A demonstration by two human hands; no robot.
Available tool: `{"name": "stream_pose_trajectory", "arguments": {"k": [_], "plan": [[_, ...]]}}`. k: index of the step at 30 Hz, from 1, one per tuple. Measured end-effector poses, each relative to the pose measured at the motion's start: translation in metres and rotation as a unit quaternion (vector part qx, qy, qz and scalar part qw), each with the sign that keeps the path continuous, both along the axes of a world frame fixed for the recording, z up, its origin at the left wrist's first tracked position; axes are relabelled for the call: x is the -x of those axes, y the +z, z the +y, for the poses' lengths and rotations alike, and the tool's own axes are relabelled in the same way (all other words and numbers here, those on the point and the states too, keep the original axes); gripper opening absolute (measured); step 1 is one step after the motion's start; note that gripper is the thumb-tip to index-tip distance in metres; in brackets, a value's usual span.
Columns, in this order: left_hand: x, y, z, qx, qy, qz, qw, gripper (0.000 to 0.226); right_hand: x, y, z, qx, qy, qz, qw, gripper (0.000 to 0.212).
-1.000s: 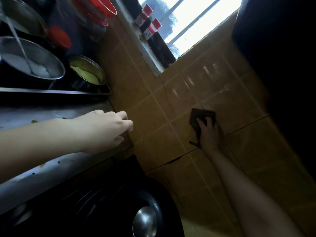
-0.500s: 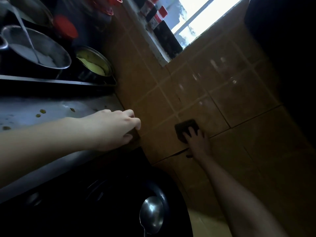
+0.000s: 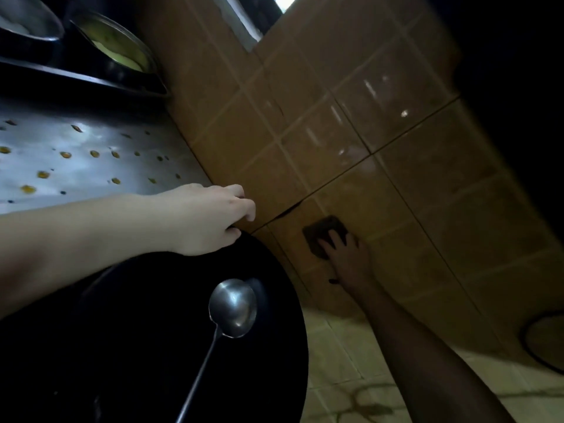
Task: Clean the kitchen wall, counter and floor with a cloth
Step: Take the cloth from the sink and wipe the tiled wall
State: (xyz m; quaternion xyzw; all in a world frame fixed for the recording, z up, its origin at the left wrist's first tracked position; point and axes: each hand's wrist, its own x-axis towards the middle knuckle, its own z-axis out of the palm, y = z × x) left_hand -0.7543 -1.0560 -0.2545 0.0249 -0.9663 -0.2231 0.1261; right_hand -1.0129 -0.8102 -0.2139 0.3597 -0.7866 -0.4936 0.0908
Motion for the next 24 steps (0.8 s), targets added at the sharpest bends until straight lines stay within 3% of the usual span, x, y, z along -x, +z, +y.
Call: {"name": "stream_pose_trajectory", "arguments": {"k": [11, 24], "plan": [[0.009, -0.005, 0.047, 0.021, 0.001, 0.025, 0.999, 0.029, -0.002, -0.010, 0.089, -0.013, 0.003, -0.006, 1.000, 0.095], [0.010, -0.009, 0.009, 0.034, 0.025, -0.005, 0.999, 0.033, -0.005, -0.009, 0.039, -0.032, 0.037, -0.020, 0.999, 0.097]]}}
